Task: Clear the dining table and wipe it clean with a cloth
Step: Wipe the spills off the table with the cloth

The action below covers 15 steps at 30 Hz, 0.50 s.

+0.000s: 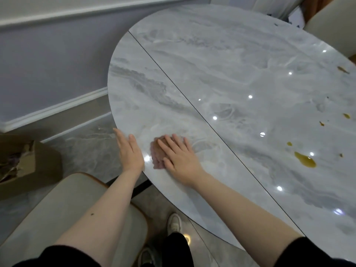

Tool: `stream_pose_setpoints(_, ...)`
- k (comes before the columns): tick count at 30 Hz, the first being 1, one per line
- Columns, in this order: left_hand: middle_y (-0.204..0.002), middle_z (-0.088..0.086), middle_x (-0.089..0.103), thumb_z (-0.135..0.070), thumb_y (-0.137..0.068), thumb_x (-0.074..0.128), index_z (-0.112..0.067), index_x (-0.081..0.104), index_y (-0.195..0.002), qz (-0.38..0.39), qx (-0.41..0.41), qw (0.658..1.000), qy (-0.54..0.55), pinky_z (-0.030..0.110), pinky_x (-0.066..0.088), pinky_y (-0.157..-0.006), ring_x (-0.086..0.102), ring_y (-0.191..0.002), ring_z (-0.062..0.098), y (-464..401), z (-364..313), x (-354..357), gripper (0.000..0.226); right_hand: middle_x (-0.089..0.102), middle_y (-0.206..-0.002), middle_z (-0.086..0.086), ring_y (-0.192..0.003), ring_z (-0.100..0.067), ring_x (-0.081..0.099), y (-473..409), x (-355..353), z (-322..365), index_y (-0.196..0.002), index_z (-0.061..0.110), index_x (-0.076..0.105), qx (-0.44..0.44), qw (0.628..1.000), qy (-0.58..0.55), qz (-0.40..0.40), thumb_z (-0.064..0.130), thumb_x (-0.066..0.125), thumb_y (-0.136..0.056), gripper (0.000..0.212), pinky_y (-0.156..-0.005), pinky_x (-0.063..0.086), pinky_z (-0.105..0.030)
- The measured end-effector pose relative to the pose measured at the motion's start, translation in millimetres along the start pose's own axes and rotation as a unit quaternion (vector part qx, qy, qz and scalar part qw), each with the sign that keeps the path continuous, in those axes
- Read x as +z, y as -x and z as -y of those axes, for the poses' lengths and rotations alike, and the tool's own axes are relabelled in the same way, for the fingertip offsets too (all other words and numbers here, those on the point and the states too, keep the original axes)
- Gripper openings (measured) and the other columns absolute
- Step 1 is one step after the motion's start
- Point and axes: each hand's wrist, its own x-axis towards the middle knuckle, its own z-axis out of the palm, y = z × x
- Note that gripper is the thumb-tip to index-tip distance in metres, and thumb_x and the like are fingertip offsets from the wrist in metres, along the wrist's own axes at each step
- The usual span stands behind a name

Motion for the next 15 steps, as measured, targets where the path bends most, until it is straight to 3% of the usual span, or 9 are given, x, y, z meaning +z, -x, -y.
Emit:
stream_pose_setpoints(4,-0.158,0.014,0.001,-0.03,-0.102,0.025,-0.004,-0.005,-0.148,-0.011,-0.027,0.998,-0.047,0.029,0.01,-0.115,0.009,-0.145,0.025,23,-13,6,0.061,0.019,-0.157,0.008,-0.146,-0.013,0.008,45,-8,-28,-0.148,0.032,0.024,0.021,0.999,-0.002,0.025,0.047,0.014,-0.092,0.058,-0.114,-0.01,-0.034)
stream_pose_setpoints(7,-0.155,0.025,0.002,-0.028,-0.1,0.031,0.003,0.0,-0.147,-0.024,-0.006,0.986,-0.166,0.042,0.001,-0.118,0.002,-0.145,0.034,40,-21,14,0.064,0.025,-0.155,0.008,-0.145,-0.017,0.017,68,-17,-62,-0.146,0.03,0.03,0.097,0.995,-0.028,0.01,0.048,0.009,-0.088,0.064,-0.115,-0.003,-0.033)
stream_pose_setpoints(9,-0.155,0.026,0.003,-0.027,-0.099,0.035,0.002,0.003,-0.147,-0.006,0.04,0.973,-0.227,0.046,-0.002,-0.117,0.001,-0.145,0.037,55,-29,23,0.065,0.048,-0.143,-0.002,-0.13,-0.03,0.043,90,-27,-82,-0.135,0.017,0.051,0.143,0.986,-0.05,-0.065,0.036,0.022,-0.092,0.055,-0.113,0.019,-0.03)
stream_pose_setpoints(10,-0.155,0.024,0.003,-0.026,-0.098,0.035,0.001,0.003,-0.147,0.015,0.072,0.965,-0.25,0.045,-0.004,-0.117,0.0,-0.145,0.035,63,-33,28,0.065,0.056,-0.133,-0.008,-0.118,-0.033,0.052,101,-30,-90,-0.127,0.009,0.059,0.166,0.977,-0.068,-0.113,0.026,0.031,-0.094,0.047,-0.108,0.026,-0.02)
stream_pose_setpoints(12,-0.156,0.02,0.002,-0.025,-0.098,0.034,-0.001,0.003,-0.148,0.074,0.142,0.95,-0.268,0.042,-0.005,-0.117,-0.001,-0.146,0.031,82,-43,43,0.063,0.063,-0.122,-0.013,-0.105,-0.033,0.055,123,-39,-97,-0.117,0.001,0.064,0.214,0.959,-0.101,-0.154,0.005,0.044,-0.092,0.032,-0.099,0.028,-0.005)
stream_pose_setpoints(15,-0.156,0.02,0.01,-0.022,-0.099,0.033,-0.001,0.016,-0.147,0.187,0.223,0.925,-0.243,0.037,-0.003,-0.118,0.004,-0.145,0.03,111,-63,75,0.055,0.071,-0.103,-0.011,-0.093,-0.035,0.06,155,-50,-108,-0.108,0.004,0.069,0.281,0.923,-0.083,-0.249,-0.006,0.049,-0.084,0.032,-0.086,0.025,0.0)
